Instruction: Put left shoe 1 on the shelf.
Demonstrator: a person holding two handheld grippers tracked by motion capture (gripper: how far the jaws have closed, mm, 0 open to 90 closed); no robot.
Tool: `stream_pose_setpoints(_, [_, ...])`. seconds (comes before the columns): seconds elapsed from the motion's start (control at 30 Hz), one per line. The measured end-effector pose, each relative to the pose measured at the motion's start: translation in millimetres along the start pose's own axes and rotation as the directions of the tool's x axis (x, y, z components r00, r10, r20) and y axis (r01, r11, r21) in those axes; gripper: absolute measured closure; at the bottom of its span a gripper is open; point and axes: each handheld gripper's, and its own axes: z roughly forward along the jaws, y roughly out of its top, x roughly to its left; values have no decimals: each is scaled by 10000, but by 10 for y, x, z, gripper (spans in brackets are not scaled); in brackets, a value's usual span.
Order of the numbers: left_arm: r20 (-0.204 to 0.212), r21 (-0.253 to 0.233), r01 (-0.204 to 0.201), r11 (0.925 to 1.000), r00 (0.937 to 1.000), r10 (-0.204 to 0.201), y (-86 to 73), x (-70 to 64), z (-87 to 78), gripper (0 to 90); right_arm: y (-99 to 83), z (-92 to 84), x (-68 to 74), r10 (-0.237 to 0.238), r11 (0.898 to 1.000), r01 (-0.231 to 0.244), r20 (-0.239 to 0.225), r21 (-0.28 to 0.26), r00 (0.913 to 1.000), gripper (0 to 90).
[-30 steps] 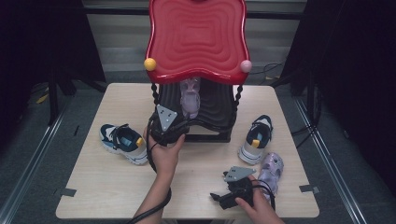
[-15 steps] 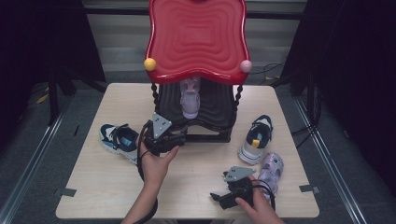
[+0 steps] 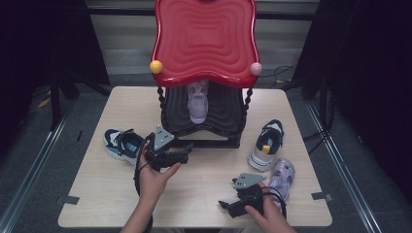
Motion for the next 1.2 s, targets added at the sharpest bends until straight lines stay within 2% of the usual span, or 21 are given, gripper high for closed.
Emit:
stream_pose_setpoints(0.13, [146, 288, 54, 9996, 9999, -58, -46, 12, 3, 153, 0, 0, 0, 4, 10000, -4, -4, 5, 10000, 99])
stream_pose_setpoints(0.23, [267, 471, -175, 9987, 9995, 162, -70, 17, -11, 153, 0, 0, -1, -5, 10000, 5, -21, 3, 10000, 98])
stream_pose_setpoints(0.3, [352, 580, -121, 9982, 9993, 101, -87, 14, -24, 152, 0, 1, -2, -13, 10000, 13, -23, -7, 10000, 98])
stream_pose_setpoints(0.33, [439, 692, -293, 9972, 9987, 263, -96, 18, -35, 152, 1, 0, -2, -13, 10000, 13, -26, 1, 10000, 98])
stream_pose_setpoints(0.37, [512, 802, -272, 9964, 9984, 231, -107, 10, -40, 152, 0, 0, -2, 0, 10000, 0, -29, 6, 10000, 98])
stream_pose_setpoints(0.53, [1019, 899, -309, 9955, 9946, 216, -153, 28, -85, 151, 0, 0, -2, -6, 10000, 6, -39, 7, 10000, 98])
stream_pose_setpoints(0.73, [1225, 1132, -303, 9931, 9923, 163, -228, 40, -98, 151, 0, 1, -3, -22, 10000, 22, -35, -11, 10000, 98])
stream_pose_setpoints(1.07, [1669, 1793, -796, 9806, 9847, 494, -370, -3, -91, 152, 0, 0, -3, -11, 10000, 11, -41, 2, 10000, 99])
stream_pose_setpoints(1.13, [1713, 1976, -784, 9771, 9842, 443, -389, -23, -95, 152, 0, 0, -3, -7, 10000, 7, -42, 5, 10000, 99])
stream_pose_setpoints(1.2, [1889, 1960, -785, 9774, 9811, 409, -402, -28, -115, 153, 0, 0, -3, -10, 10000, 10, -42, 4, 10000, 98])
